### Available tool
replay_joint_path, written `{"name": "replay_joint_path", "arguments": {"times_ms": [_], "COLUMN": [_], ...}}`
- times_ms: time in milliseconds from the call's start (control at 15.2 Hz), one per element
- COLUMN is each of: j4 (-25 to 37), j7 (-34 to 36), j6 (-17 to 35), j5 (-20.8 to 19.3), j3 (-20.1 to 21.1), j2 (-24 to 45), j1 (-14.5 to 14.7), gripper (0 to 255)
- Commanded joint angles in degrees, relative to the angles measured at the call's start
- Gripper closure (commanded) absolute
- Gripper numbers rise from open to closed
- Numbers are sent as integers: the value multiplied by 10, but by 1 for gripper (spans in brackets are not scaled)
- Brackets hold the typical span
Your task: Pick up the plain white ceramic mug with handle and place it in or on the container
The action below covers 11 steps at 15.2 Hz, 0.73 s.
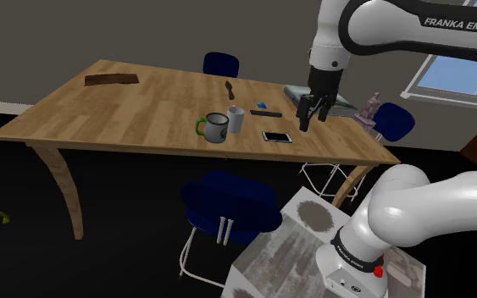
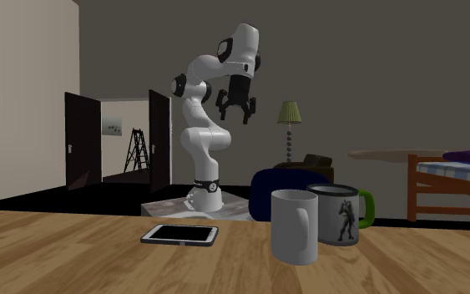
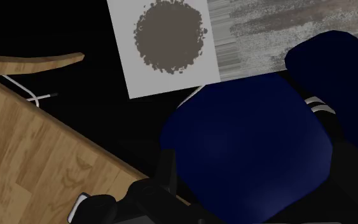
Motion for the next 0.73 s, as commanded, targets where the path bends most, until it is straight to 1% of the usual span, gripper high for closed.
{"name": "replay_joint_path", "arguments": {"times_ms": [0, 330, 660], "j4": [0, 27, 73], "j7": [0, -26, -53], "j6": [0, 81, 149], "j5": [0, -15, -19], "j3": [0, -33, -63], "j2": [0, 97, 201], "j1": [0, -9, -15], "gripper": [0, 0, 0]}}
